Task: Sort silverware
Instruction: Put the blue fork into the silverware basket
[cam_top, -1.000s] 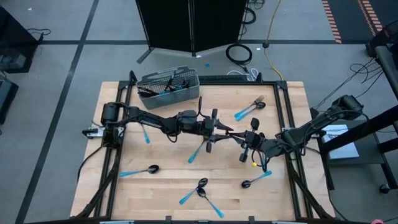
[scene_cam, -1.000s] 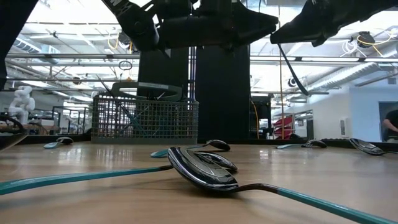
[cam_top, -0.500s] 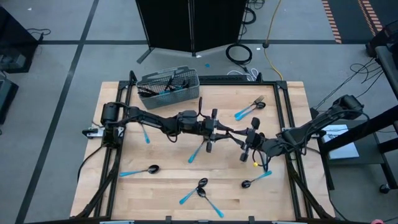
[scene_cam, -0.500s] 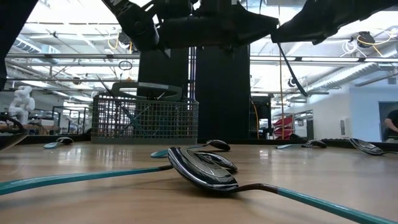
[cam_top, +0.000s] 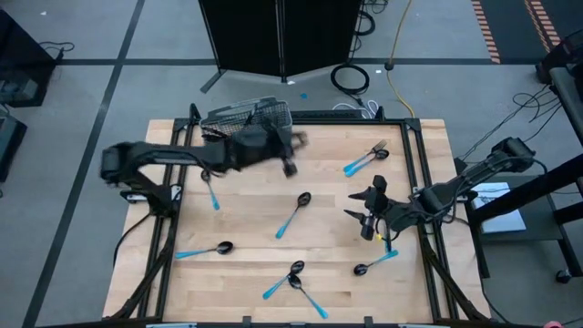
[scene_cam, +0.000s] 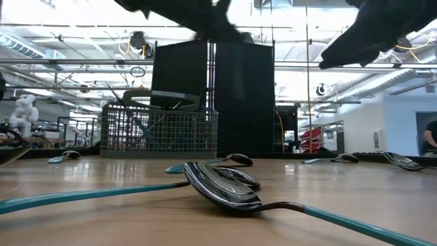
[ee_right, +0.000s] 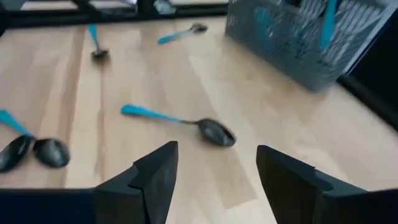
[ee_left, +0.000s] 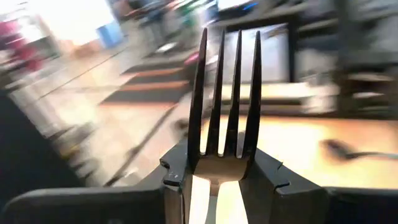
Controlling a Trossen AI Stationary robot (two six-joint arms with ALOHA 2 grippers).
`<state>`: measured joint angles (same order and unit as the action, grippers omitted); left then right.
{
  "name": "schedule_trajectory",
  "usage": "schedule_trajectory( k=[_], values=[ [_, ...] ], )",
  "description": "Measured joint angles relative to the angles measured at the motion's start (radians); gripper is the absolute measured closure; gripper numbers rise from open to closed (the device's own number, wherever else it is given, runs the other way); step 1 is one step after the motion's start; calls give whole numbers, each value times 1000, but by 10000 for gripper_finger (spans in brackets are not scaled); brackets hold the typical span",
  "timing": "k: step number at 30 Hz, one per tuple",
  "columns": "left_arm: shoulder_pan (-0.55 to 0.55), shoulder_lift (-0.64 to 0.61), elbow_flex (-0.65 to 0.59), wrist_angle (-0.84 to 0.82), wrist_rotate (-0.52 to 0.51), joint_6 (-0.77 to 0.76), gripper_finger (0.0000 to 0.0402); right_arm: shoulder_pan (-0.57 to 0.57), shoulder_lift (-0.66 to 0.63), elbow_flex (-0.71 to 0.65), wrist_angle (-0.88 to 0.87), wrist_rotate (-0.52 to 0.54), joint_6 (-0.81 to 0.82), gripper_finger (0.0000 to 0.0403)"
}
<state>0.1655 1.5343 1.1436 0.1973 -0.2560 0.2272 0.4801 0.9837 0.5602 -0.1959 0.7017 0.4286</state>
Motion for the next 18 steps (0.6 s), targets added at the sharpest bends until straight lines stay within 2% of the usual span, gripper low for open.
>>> schedule_trajectory(
  k=[3,8,13,18],
  values=[
    [72,-97,0,-115,-52,-27,315,0,26,0,-22,-15,1,191],
    [208,-178,0,-248,-27,-137,315,0,62,0,-37,-31,3,194],
    [321,-169,-1,-300,-10,-146,315,0,74,0,-61,-36,5,194],
    [433,-123,-28,-280,34,-171,315,0,73,0,-62,-50,14,194]
  ],
)
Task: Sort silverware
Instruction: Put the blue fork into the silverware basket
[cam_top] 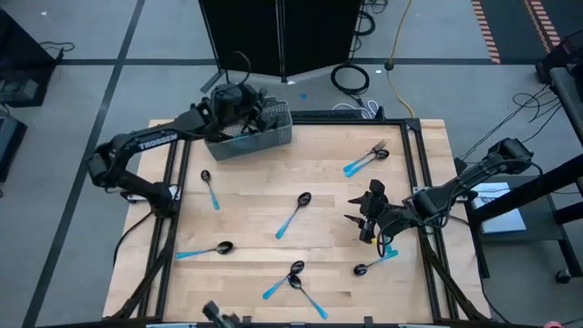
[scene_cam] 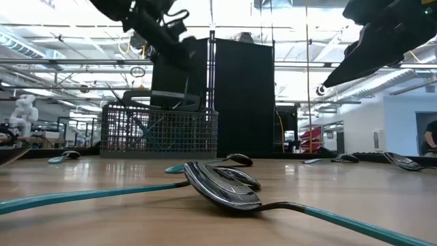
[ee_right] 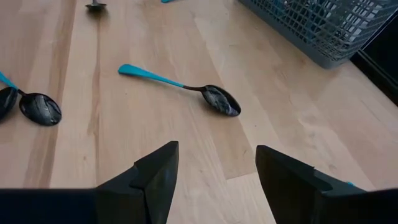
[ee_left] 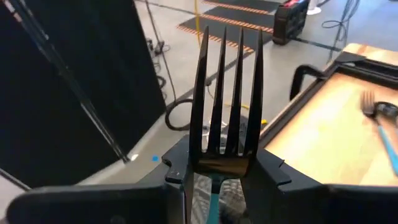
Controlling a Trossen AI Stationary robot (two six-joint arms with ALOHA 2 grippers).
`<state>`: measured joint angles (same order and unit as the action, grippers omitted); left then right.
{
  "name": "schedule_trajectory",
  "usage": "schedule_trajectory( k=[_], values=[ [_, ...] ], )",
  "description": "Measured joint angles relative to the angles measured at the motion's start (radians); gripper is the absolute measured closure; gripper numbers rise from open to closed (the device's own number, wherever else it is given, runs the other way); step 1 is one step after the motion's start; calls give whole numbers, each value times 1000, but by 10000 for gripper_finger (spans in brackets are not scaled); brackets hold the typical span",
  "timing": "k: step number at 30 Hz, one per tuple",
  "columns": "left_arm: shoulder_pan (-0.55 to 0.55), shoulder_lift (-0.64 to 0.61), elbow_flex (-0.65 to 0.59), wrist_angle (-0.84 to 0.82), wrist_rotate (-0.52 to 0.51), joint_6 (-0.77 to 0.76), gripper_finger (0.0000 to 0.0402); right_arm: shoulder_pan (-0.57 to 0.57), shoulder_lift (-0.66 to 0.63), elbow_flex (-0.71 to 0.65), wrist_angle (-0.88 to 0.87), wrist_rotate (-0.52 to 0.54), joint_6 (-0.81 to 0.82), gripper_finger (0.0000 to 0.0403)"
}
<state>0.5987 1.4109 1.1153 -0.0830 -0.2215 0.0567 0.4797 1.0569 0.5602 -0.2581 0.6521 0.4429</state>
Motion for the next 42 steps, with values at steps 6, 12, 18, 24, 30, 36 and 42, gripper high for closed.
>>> schedule_trajectory(
  k=[6,12,18,24,30,36,42],
  values=[
    [87,58,-44,48,117,-87,315,0,0,0,0,0,7,195],
    [105,123,-44,52,96,-181,256,0,0,0,0,0,8,195],
    [103,126,-44,48,122,-171,191,0,0,1,0,1,9,195],
    [73,61,-44,46,122,-124,180,0,0,2,-2,5,8,195],
    [-16,-60,-44,38,123,-94,179,-21,-23,2,-7,137,41,195],
    [-187,-111,-44,56,180,-65,178,-201,-108,2,-25,149,75,195],
    [-383,-51,-44,146,185,7,178,-487,-148,2,-99,-69,96,195]
  ],
)
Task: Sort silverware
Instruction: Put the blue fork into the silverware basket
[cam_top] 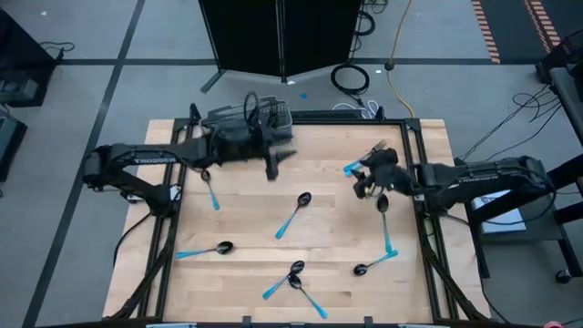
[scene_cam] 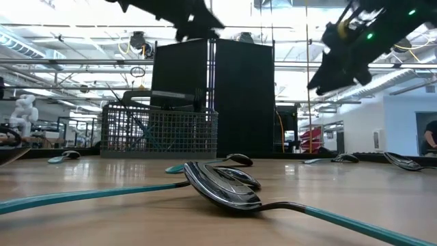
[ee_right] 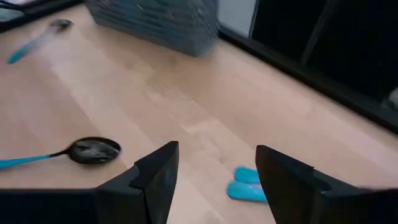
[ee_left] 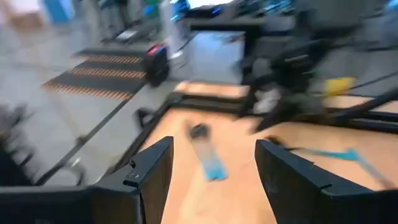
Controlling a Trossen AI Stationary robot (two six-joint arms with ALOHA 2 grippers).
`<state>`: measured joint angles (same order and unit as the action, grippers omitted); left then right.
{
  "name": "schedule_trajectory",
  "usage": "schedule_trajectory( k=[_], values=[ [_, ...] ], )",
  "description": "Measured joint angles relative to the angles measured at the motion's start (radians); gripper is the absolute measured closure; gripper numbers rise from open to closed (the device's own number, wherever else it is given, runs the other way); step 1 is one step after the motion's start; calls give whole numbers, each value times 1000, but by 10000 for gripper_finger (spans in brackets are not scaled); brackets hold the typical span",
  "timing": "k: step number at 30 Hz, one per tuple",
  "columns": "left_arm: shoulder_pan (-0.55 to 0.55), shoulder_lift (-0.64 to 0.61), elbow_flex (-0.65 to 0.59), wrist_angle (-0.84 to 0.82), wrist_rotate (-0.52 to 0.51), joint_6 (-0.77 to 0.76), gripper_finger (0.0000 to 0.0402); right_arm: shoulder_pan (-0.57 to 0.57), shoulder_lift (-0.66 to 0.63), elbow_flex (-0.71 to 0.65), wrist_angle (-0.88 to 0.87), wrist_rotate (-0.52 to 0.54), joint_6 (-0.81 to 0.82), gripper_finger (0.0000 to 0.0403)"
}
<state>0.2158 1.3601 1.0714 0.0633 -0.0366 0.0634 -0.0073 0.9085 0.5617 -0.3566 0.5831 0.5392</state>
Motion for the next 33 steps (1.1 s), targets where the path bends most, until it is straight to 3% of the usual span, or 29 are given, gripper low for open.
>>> schedule_trajectory(
  k=[6,11,16,21,33],
  values=[
    [-159,72,0,288,39,111,178,-212,7,0,-68,-193,-23,195],
    [-224,211,0,570,98,172,178,-343,6,0,-80,-320,-181,195],
    [-231,301,0,576,111,130,178,-460,26,0,-99,-418,-257,195],
    [-215,303,0,620,112,126,178,-563,84,20,-117,-485,-391,195],
    [-174,310,-4,605,115,156,178,-667,380,327,-296,-483,-866,195]
  ],
)
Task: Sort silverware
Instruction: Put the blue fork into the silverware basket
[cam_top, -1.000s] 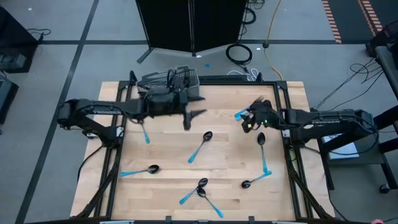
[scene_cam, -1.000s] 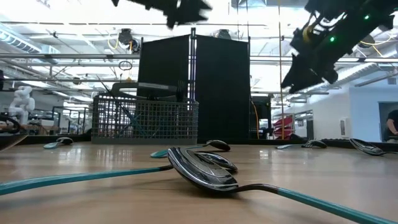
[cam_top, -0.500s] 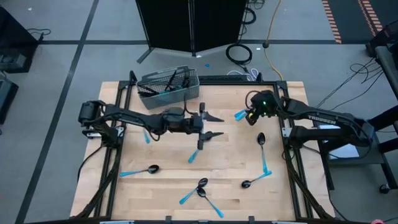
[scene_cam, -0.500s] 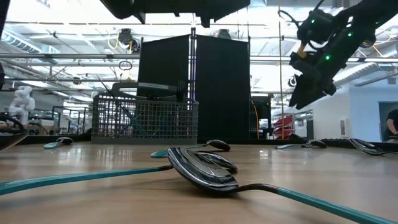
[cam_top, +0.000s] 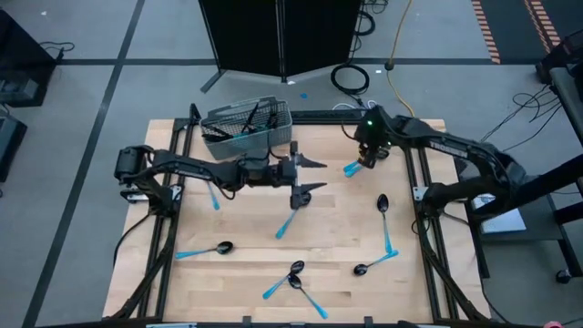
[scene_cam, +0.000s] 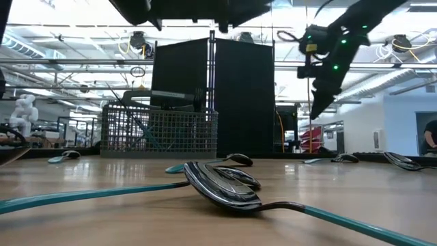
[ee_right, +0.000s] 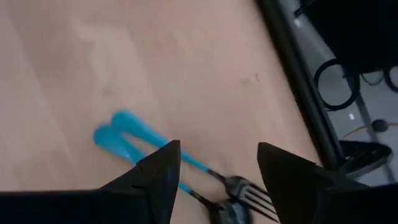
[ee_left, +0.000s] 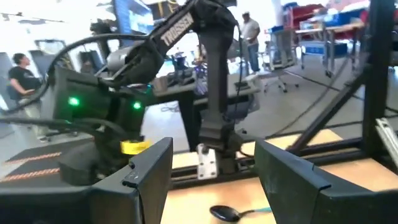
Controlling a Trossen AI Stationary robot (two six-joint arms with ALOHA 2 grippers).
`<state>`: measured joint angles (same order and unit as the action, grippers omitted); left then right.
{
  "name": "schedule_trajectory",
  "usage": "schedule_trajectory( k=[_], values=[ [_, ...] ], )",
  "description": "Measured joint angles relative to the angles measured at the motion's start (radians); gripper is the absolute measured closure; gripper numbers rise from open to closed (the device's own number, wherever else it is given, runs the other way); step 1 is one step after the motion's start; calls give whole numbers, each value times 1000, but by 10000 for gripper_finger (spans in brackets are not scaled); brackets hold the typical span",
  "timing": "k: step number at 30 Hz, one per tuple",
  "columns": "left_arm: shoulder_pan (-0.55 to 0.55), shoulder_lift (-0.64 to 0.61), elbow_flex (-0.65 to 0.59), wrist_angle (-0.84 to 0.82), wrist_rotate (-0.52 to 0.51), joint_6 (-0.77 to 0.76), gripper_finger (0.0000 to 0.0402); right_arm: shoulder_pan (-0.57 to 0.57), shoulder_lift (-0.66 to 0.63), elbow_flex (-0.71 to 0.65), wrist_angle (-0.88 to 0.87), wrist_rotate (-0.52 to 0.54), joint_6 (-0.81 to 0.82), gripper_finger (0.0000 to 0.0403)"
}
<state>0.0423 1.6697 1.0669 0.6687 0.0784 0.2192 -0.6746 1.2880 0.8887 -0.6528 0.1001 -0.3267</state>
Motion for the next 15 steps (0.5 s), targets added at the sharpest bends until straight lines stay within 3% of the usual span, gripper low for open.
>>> schedule_trajectory(
  k=[5,10,15],
  values=[
    [35,-18,-102,118,0,-60,178,2,101,77,-144,-2,-172,195],
    [57,-22,-181,274,-8,-133,178,2,151,81,-171,3,-280,195],
    [53,-22,-190,200,-8,-162,178,2,189,81,-229,3,-433,195]
  ],
)
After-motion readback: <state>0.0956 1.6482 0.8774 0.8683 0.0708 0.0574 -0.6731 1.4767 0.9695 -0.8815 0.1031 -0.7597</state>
